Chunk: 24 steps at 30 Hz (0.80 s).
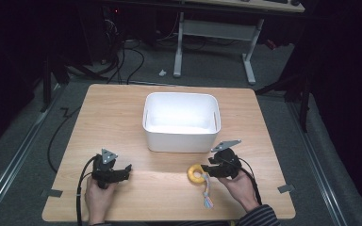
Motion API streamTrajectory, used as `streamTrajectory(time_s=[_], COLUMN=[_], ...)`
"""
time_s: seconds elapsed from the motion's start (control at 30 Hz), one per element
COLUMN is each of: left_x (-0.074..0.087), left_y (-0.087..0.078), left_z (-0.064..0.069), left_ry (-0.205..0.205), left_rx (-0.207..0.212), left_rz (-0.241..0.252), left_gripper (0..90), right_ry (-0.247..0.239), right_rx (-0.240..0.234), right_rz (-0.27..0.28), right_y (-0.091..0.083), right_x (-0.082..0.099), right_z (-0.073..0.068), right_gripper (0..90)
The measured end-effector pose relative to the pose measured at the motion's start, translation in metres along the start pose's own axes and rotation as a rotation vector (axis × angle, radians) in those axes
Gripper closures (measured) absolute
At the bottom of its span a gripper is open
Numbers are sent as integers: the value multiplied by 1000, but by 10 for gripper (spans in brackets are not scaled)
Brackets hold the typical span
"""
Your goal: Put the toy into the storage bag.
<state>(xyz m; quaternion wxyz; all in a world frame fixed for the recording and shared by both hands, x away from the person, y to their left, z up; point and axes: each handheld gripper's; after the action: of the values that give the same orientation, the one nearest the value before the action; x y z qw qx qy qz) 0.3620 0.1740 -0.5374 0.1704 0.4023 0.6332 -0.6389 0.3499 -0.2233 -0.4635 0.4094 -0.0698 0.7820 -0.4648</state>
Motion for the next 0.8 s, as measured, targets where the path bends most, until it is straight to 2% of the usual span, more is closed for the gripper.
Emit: streamTrajectory(time_s=[0.17, 0.3, 0.4, 0.5, 0.57, 0.6, 0.67, 0.8], left_x=[0, -1, -1, 0, 0, 0, 0, 0], left_y=[0, 0, 0, 0, 0, 0, 0, 0], left_z=[0, 0, 0, 0, 0, 0, 0, 0], left_ry=[0, -2, -2, -1, -1, -1, -2, -2], left_rx=[-2, -5, -6, -4, -2, -2, -2, -2], left_rz=[-1, -1, -1, -1, -1, -1, 0, 0], left_gripper=[155, 155, 155, 155, 155, 155, 155, 156], right_ry=[-1, 17, 33, 61, 35, 14, 5, -17], right_rx=[-10, -29, -39, -79, -78, -62, -72, -57], right_rz=[-57, -89, -126, -148, -179, -200, -236, -237], right_y=[12, 22, 29, 34, 38, 41, 46, 49], right_x=[-3, -4, -10, -15, -14, -13, -12, -14], right_z=[1, 4, 12, 23, 22, 20, 17, 15], right_gripper=[569, 576, 577, 576, 567, 562, 560, 599])
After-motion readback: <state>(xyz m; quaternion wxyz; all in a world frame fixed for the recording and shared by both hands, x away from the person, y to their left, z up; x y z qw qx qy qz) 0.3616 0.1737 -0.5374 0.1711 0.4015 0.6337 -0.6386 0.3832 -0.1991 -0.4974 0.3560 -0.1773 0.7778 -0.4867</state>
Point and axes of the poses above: each handheld gripper's, and its own axes: y roughly forward along the jaws, x roughly out of its underside, z roughly to its right, and after that the axes turned 12 degrees about -x, right-handed
